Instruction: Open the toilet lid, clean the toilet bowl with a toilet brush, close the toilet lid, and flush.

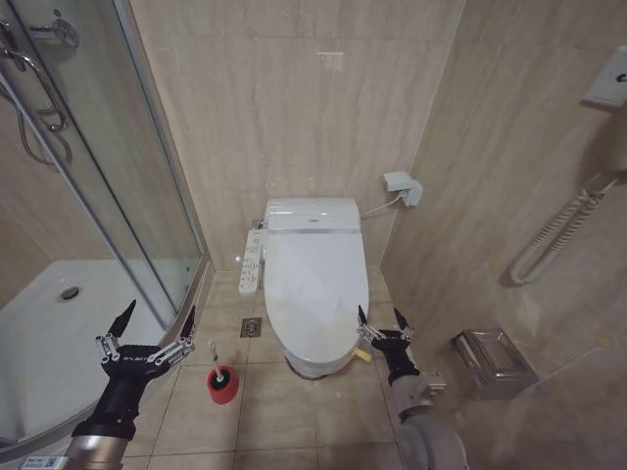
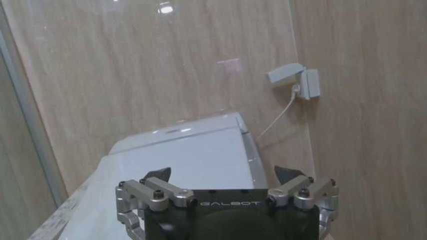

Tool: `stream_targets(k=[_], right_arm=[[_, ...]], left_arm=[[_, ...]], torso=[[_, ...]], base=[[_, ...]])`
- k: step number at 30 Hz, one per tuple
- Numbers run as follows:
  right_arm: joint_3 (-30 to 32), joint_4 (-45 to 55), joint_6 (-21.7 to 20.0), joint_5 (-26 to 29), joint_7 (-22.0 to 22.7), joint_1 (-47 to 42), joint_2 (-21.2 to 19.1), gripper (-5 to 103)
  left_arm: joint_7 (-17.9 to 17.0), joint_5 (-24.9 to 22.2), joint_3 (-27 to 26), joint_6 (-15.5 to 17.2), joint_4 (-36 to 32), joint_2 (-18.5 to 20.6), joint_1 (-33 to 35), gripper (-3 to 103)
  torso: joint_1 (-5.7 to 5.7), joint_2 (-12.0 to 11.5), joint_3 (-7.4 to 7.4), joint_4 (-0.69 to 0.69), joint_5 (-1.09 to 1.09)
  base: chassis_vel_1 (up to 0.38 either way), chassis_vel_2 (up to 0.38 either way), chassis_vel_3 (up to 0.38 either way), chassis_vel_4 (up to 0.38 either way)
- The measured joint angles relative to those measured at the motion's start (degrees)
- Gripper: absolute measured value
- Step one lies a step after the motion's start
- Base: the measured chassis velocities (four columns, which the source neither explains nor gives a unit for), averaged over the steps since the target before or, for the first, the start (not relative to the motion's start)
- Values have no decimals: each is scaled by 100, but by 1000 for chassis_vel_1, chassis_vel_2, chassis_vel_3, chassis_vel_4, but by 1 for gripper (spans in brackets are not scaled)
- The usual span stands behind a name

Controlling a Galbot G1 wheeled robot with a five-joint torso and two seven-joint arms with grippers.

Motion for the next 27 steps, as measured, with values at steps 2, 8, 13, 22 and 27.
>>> stream_targets(k=[2, 8, 13, 22, 27], right_arm=[[-1, -13, 16, 0, 1, 0, 4, 100], [11, -91, 287, -121, 116, -13, 9, 100], [100, -19, 190, -114, 297, -174, -85, 100], [335, -177, 296, 191, 199, -741, -397, 100], [430, -243, 485, 325, 11, -1269, -374, 100]], left_arm=[[0, 0, 0, 0, 0, 0, 1, 100], [0, 0, 0, 0, 0, 0, 0, 100], [0, 0, 0, 0, 0, 0, -1, 100], [0, 0, 0, 0, 0, 0, 0, 100], [0, 0, 0, 0, 0, 0, 0, 100]], torso=[[0, 0, 0, -1, 0], [2, 0, 0, -2, 0], [8, -2, 3, -1, 0], [-2, 0, -1, -2, 0], [-1, 1, -1, -2, 0]], base=[[-79, 97, 97, -72], [-144, 156, 138, -173], [-162, 160, 158, -156], [-7, 1, 10, 1], [17, -16, -10, 12]])
